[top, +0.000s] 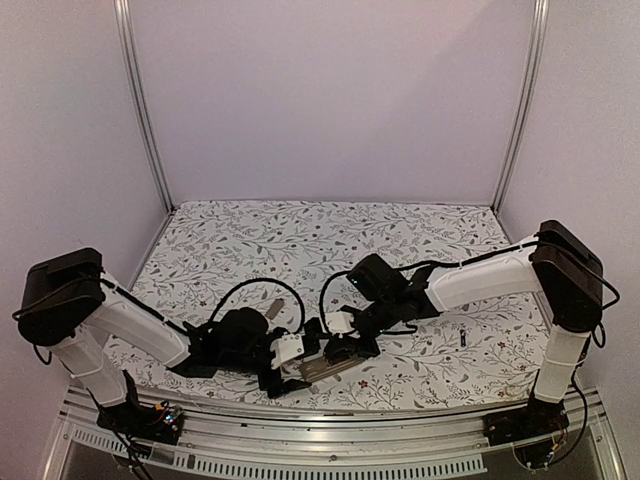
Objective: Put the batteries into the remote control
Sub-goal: Place the battery in the battery compartment.
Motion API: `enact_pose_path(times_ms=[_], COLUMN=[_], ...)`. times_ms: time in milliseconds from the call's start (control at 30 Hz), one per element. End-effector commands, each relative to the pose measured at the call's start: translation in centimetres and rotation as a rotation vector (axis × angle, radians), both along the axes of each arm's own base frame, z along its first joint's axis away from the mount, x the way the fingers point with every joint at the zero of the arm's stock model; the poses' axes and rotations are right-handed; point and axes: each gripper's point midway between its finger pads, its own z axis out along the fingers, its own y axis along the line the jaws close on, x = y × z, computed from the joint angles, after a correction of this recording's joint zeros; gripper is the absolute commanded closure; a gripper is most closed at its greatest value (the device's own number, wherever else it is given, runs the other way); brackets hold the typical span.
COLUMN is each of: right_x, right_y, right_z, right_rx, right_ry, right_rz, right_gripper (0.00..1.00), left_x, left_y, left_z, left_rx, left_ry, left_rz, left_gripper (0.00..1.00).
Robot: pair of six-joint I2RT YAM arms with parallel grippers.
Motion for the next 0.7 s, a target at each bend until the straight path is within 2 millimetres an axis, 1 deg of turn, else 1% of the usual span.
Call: enact_pose_path(times_ms=[0, 167, 300, 433, 567, 667], right_x=[0.0, 0.0, -0.4, -0.1, 0.1, 0.0], right_y=[-1.4, -2.2, -2.3, -2.9, -3.6, -3.9], right_z=[-2.1, -2.9, -2.9, -3.7, -4.6, -4.9], right_rx=[-0.106, -0.144, -0.141, -0.176, -0.208, -0.221], right_ry=[-0.022, -0.031, -0.014, -0.035, -0.055, -0.053], right_rz=[-0.006, -0.008, 0.002, -0.011, -0.009, -0.010], right_gripper=[1.00, 1.00, 1.00, 1.00, 1.00, 1.00], left_x=[-0.1, 0.4, 0.7, 1.0, 1.2, 0.7], left_y=[-0.8, -0.3, 0.0, 0.6, 0.7, 0.6], left_z=[1.0, 0.6, 0.6, 0.3, 1.2, 2.0], left_rx=[-0.049, -0.027, -0.020, -0.004, -0.024, -0.058], left_ry=[-0.038, -0.056, -0.064, -0.079, -0.093, -0.076], left_rz=[-0.022, 0.008, 0.027, 0.046, 0.054, 0.041], left_gripper=[0.11, 0.12, 0.12, 0.12, 0.11, 0.09])
